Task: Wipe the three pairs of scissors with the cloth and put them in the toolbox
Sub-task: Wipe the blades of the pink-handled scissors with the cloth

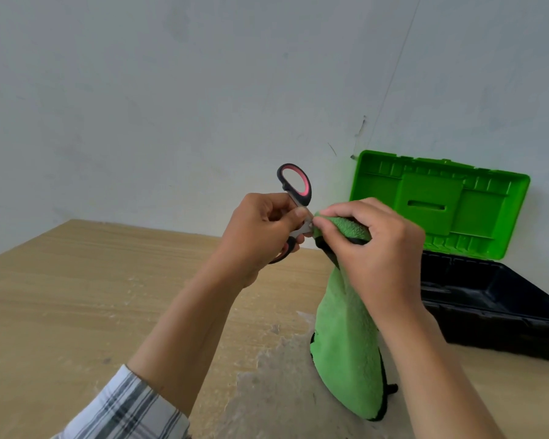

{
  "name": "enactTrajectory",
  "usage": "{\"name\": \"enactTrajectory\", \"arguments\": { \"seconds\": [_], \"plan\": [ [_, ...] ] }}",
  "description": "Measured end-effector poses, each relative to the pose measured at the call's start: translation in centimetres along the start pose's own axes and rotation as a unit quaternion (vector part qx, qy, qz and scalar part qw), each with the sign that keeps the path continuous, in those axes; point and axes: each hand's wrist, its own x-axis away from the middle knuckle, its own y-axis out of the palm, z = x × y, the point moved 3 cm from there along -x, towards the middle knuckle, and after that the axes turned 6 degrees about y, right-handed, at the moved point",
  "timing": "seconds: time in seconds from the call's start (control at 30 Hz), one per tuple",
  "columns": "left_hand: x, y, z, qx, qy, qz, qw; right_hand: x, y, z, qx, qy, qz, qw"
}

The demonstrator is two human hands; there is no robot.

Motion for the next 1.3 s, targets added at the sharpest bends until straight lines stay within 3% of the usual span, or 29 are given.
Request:
{"name": "enactTrajectory", "arguments": {
  "seconds": [0.37,0.53,0.83,1.3],
  "plan": [
    [0.0,-0.2,0.0,0.011,-0.016,-0.015,1.0,-0.9,-2.4,3.3,0.021,0.067,0.048,0.996],
    [-0.2,-0.5,-0.3,0.017,-0.042,0.014,0.999,-1.5,-4.6,4.3,0.02,0.104,0.065,0.992],
    [-0.1,0.3,0.0,0.012,-0.024,0.055,0.998,-0.6,-0.9,-0.9,-0.023,-0.011,-0.036,0.999],
    [-0.2,-0.8,0.6,0.059,-0.035,0.104,0.992,-0.7,-1.0,1.1,-0.019,-0.02,-0.084,0.996]
  ]
}}
